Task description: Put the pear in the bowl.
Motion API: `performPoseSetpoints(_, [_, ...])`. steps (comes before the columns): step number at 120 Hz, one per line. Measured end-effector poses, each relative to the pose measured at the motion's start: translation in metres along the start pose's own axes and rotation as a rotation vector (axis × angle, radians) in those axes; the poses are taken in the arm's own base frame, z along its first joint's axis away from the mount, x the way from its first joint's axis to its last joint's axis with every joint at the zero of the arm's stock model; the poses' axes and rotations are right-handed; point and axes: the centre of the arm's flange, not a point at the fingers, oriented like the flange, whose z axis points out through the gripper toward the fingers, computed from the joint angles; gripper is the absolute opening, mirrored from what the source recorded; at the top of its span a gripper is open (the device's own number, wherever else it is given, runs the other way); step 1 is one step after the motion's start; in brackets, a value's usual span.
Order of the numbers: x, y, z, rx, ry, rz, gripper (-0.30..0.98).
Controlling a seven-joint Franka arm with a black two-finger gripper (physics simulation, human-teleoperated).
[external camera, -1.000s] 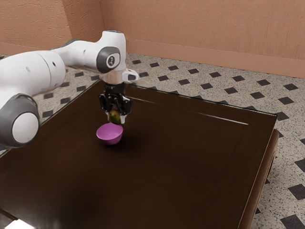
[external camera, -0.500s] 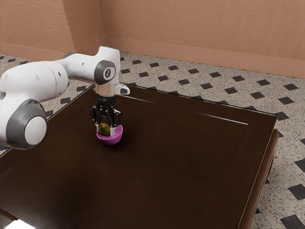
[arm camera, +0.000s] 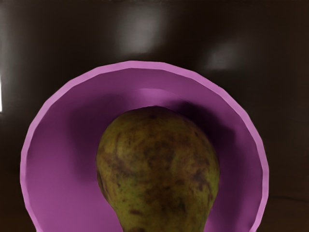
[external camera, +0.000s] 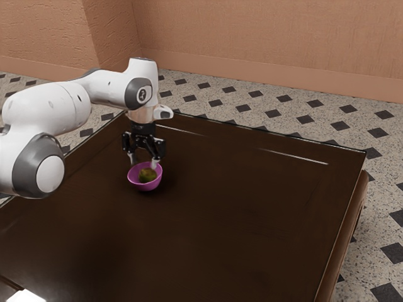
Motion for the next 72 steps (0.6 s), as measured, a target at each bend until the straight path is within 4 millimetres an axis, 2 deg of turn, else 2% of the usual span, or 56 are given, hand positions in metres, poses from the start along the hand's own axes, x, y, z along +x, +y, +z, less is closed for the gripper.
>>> performPoseSetpoints(7, [-0.002,0.004,-0.008,-0.016,0.014,0.01,0.59])
performPoseSetpoints(12, [-0.012,0.011,-0.022,-0.049,0.028,0.028,0.61])
performPoseSetpoints(25, [-0.084,0.027,-0.06,-0.081,0.063,0.059,0.64])
performPoseSetpoints(31, [-0.114,0.035,-0.094,-0.083,0.125,0.07,0.65])
performPoseSetpoints(42, [-0.157,0.046,-0.164,-0.078,0.247,0.084,0.66])
performPoseSetpoints(49, [-0.185,0.051,-0.202,-0.068,0.305,0.087,0.67])
performPoseSetpoints(60, [-0.228,0.049,-0.258,-0.06,0.378,0.076,0.67])
performPoseSetpoints(65, [-0.239,0.049,-0.274,-0.06,0.386,0.069,0.68])
performPoseSetpoints(72, [-0.248,0.049,-0.28,-0.058,0.371,0.063,0.68])
